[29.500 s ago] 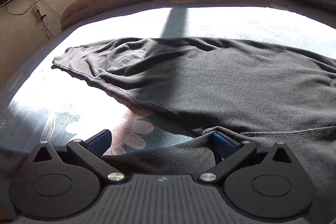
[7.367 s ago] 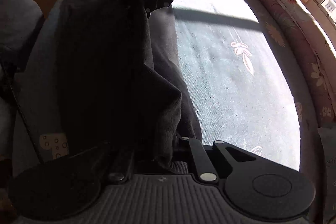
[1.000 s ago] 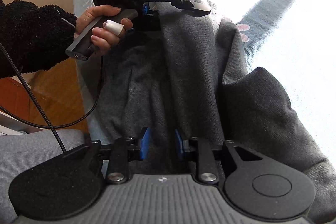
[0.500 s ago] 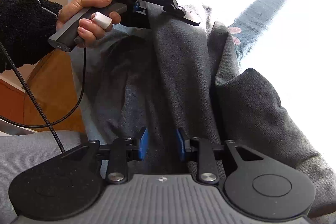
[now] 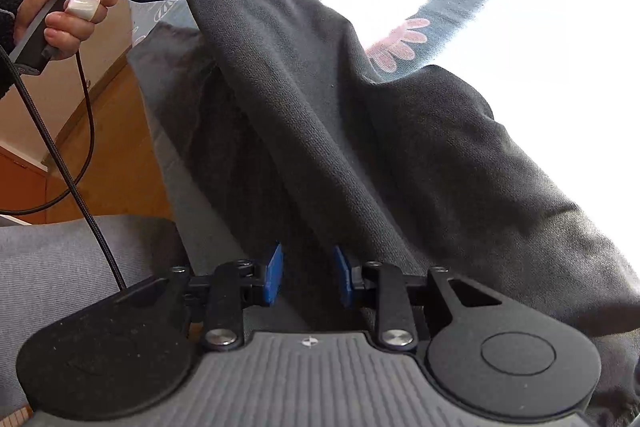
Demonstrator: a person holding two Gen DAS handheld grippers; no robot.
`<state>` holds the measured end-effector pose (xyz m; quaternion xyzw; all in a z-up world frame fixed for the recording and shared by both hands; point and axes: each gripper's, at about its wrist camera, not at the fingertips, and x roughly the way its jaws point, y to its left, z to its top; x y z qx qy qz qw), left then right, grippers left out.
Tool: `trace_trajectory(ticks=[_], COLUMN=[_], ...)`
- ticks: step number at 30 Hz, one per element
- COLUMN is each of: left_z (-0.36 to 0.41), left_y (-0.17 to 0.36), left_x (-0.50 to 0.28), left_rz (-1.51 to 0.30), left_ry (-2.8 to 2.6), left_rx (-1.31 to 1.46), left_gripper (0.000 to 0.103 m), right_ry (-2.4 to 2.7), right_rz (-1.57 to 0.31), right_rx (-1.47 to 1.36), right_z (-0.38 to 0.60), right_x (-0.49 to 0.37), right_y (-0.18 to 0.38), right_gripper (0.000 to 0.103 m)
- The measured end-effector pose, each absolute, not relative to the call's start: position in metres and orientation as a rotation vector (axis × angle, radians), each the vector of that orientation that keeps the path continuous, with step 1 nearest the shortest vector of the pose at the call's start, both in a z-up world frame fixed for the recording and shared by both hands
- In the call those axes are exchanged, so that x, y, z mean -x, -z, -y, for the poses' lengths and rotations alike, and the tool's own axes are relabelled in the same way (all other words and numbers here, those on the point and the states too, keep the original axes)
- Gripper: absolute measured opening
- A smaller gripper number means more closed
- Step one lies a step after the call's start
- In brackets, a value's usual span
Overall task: Fold clothes
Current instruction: 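Lower the held pants onto the bed with both grippers, laying the legs flat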
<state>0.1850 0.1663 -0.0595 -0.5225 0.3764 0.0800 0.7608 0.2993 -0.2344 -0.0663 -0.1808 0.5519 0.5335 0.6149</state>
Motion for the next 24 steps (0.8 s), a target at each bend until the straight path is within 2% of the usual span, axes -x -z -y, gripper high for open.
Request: trace_trajectory(ticks=[6,12,24], left_z=[-0.157,-0.151,-0.151], left_y=[0.072,0.108,0.11], left_x=[-0.164,-0.147,-0.147], left_rz=[-0.9,-1.003,-1.055], left_ry=[-0.272,-0.365,-0.363], left_rx=[1.127,1.14,1.129], left_gripper=[0.002,0.002,0.002], right_ry=[-1.184,-1.052,-0.564], right_rz=[-1.356,-1.477,-1.597], right_rx=[0.37,0.184,-0.642], right_z=[0.27,0.308,0.401], right_x=[-0.297,-0.301,-0.312], right_y=[0.07,0.079,0.134], right_gripper=[0.033,0.033,0.031])
